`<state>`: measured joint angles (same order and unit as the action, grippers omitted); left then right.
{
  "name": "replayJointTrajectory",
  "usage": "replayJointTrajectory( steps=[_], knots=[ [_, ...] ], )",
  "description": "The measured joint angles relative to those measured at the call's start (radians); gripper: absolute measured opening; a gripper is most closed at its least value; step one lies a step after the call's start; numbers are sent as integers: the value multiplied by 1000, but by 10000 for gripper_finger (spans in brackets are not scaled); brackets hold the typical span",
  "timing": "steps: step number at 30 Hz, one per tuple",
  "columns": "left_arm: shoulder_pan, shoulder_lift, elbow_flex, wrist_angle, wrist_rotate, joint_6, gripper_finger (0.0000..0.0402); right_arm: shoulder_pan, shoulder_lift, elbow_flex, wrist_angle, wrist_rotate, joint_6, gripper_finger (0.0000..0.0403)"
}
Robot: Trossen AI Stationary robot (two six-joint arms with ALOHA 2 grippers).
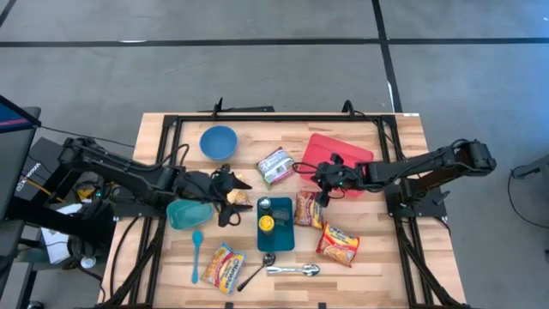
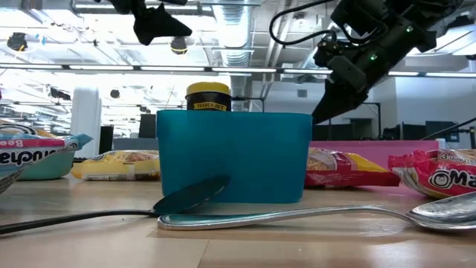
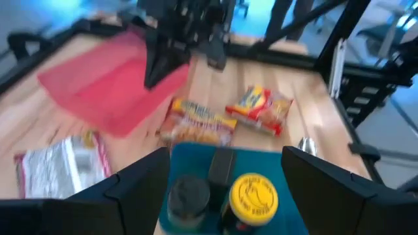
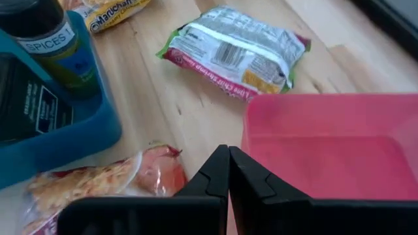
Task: Pick & Place Food Item
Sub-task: Put the red noodle pack into the red bin
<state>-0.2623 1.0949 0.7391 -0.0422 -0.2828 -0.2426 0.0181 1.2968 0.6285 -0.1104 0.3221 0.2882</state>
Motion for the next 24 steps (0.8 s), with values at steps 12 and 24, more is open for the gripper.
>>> replayJointTrajectory(
  steps=[12,24],
  knots=[
    [0,-9,-104,222,-2,146,289,2,-135,0,-217,-93,268,0],
    [0,-8,-116,286,-2,157,289,152,-175,0,-328,-116,481,0]
  ],
)
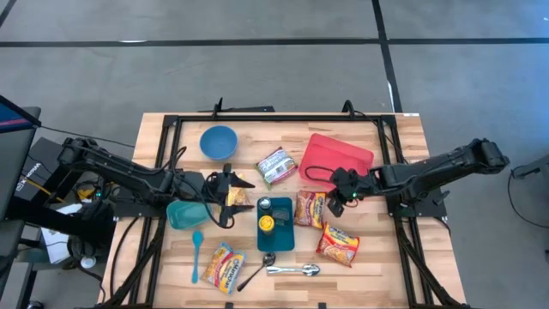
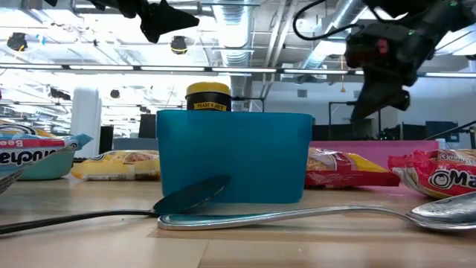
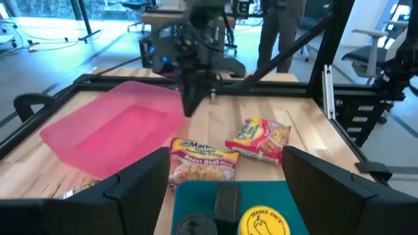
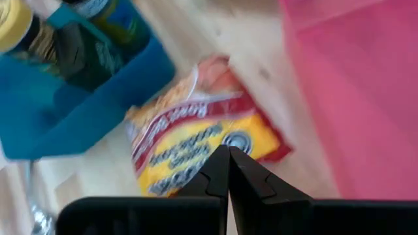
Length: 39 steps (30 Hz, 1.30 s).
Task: Pick & Place Food Item
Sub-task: Put the red noodle pack into the red bin
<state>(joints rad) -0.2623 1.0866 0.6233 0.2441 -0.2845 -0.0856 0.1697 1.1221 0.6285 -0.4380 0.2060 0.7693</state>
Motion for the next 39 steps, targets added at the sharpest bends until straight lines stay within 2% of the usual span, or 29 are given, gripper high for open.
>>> replayJointTrajectory(
  steps=[9,12,17,23,28,32,35,39],
  knots=[
    [0,0,0,2,0,0,289,140,0,-1,-131,21,197,0],
    [0,0,0,3,0,0,289,179,0,-30,-127,29,260,0],
    [0,0,0,3,0,0,289,248,-11,-110,-10,62,341,0],
    [0,0,1,8,0,0,290,307,-104,-185,108,193,366,0],
    [0,0,1,13,0,0,290,315,-242,-269,124,241,437,0],
    [0,0,1,13,0,0,290,315,-329,-358,223,266,528,0],
    [0,0,1,15,0,0,290,315,-356,-395,296,284,566,0],
    [0,0,1,28,0,0,290,313,-354,-396,293,294,612,0]
  ],
)
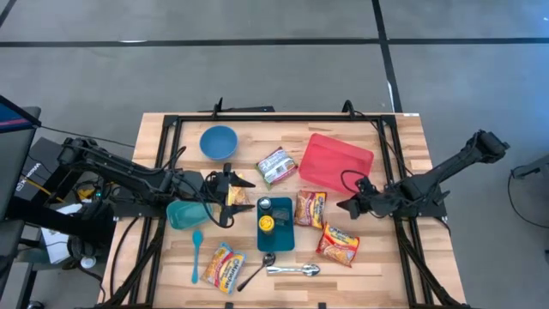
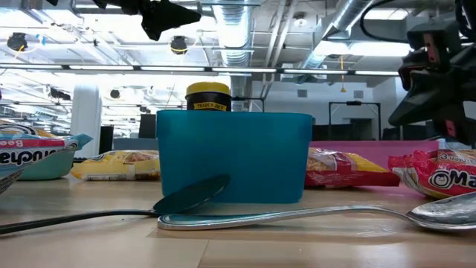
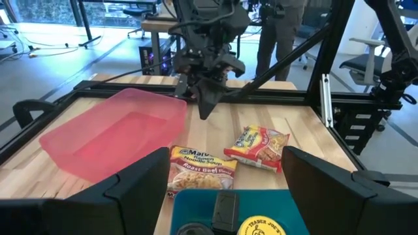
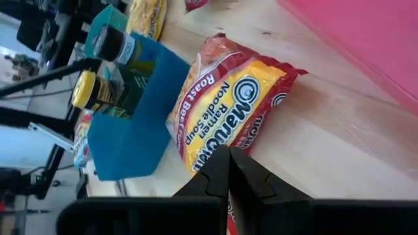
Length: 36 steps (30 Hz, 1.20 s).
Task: Pick & Place Food Item
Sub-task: Put the red noodle pack into the red bin
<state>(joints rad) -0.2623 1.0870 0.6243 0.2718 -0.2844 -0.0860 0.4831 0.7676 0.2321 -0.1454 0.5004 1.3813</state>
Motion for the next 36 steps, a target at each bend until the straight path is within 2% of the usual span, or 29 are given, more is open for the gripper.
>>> replayJointTrajectory(
  steps=[7,12,21,25,31,36],
  knots=[
    [0,0,0,-1,0,0,290,-1,69,0,31,12,19,0],
    [0,0,0,-1,0,0,290,2,162,0,81,99,136,0],
    [0,0,0,-1,0,0,290,-19,301,0,80,121,378,0],
    [0,0,0,-1,0,1,290,-44,336,0,104,122,380,0],
    [0,0,0,-1,0,2,290,-88,388,0,260,101,291,1],
    [0,0,0,-1,0,2,290,-101,430,0,285,80,268,30]
  ],
)
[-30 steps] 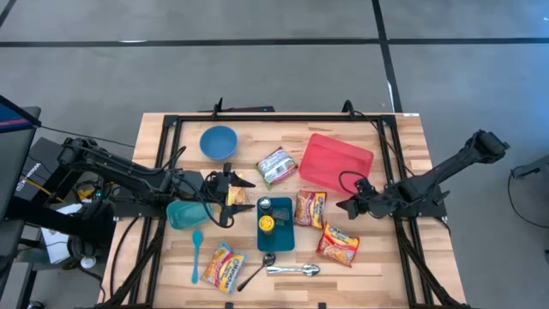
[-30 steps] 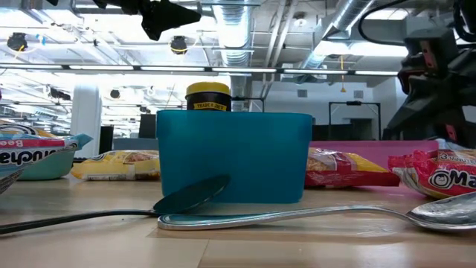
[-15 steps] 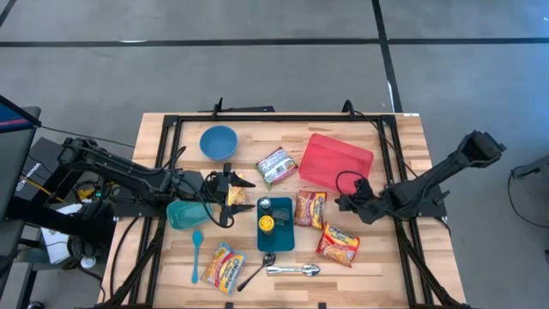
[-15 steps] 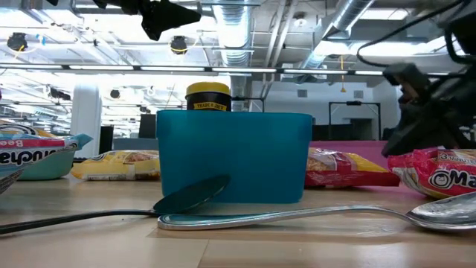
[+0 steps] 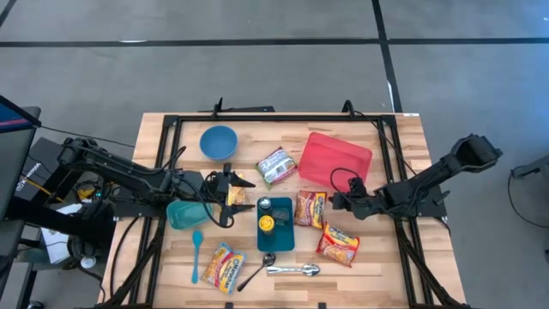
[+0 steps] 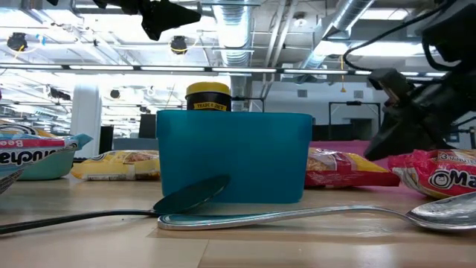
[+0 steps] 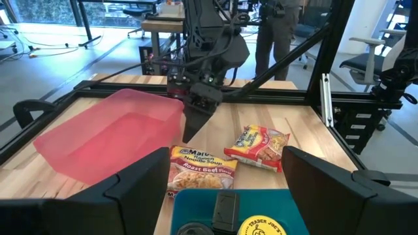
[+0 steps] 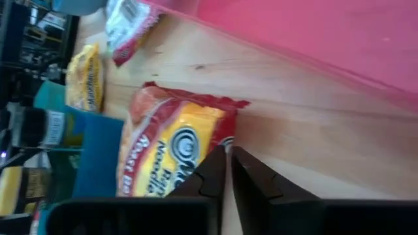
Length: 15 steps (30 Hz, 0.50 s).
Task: Pick & Place Food Item
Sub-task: Put the red noodle pack into the red bin
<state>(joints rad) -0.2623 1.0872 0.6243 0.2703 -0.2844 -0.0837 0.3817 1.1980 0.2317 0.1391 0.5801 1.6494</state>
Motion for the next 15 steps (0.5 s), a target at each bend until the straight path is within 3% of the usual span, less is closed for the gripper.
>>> replayJointTrajectory(
  steps=[7,15],
  knots=[
    [0,0,0,0,0,0,290,0,55,0,97,4,0,96],
    [0,0,0,0,0,0,290,-23,124,0,108,18,0,144]
  ],
)
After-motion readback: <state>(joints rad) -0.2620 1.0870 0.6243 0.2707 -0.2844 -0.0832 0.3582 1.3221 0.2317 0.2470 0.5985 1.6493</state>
